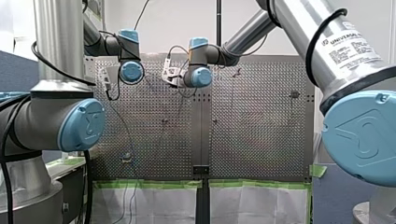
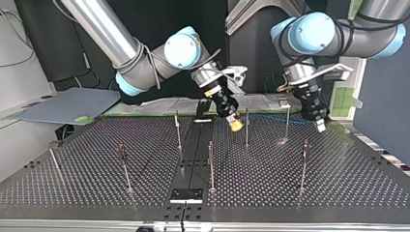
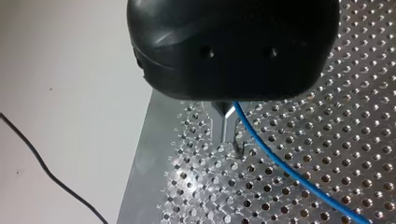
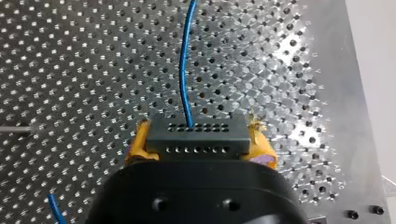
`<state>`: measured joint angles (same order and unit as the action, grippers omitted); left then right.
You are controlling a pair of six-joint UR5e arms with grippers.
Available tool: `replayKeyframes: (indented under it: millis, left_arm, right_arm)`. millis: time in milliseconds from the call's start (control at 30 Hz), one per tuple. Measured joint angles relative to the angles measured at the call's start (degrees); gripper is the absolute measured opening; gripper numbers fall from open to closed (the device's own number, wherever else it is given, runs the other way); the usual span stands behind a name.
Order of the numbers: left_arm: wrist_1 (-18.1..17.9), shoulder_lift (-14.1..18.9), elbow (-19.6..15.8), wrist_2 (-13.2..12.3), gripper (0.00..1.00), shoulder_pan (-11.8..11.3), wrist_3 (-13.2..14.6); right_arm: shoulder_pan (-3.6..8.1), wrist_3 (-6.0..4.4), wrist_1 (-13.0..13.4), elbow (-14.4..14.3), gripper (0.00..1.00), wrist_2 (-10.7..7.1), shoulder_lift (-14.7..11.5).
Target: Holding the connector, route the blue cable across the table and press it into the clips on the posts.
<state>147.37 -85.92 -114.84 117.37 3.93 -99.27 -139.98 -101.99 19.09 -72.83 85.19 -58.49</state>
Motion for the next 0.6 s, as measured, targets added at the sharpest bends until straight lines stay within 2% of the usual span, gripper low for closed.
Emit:
replayKeyframes:
  millis: [167, 233, 600]
  left_arm:
    - [-0.6, -0.5, 0.6, -1.3, 0.0, -1.3, -0.6]
    - [-0.7, -1.1, 1.1, -1.8, 0.0, -1.7, -0.8]
    - [-0.9, -2.7, 3.9, -2.9, 0.0, -3.8, -1.4]
  right_arm:
    - [0.34, -1.53, -0.8, 2.5, 0.0, -0.38, 0.4]
    - [0.4, -1.78, -1.3, 3.5, 0.0, -0.58, 0.8]
    - [-0.59, -1.44, -4.3, 9.2, 0.0, -1.7, 4.9]
